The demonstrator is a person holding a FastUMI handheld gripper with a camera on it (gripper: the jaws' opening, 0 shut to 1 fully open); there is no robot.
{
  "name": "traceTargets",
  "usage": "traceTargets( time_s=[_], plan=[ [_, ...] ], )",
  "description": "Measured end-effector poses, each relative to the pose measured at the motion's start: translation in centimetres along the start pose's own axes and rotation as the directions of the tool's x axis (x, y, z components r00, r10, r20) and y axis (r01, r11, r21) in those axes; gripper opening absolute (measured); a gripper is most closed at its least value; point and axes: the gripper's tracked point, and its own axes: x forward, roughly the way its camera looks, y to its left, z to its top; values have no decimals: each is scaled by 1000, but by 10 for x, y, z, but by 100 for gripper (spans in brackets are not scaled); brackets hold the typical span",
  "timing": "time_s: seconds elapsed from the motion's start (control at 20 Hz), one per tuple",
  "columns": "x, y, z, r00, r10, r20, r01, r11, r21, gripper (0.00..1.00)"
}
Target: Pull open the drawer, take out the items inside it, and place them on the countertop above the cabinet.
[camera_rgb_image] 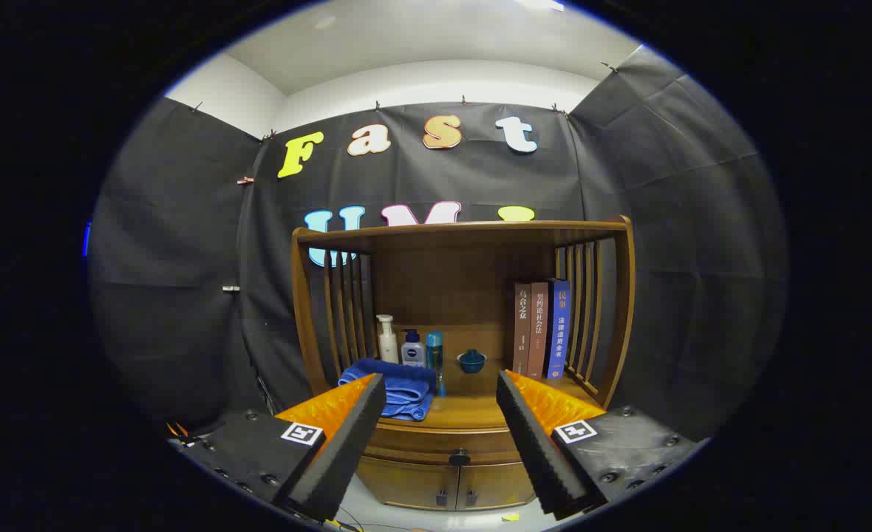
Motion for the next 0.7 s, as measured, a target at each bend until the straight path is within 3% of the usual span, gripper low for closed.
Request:
traceTargets(
  time_s=[0.7],
  plan=[
    [-10,-3,7,1000,-8,24,9,1000,-12,98]
  ],
)
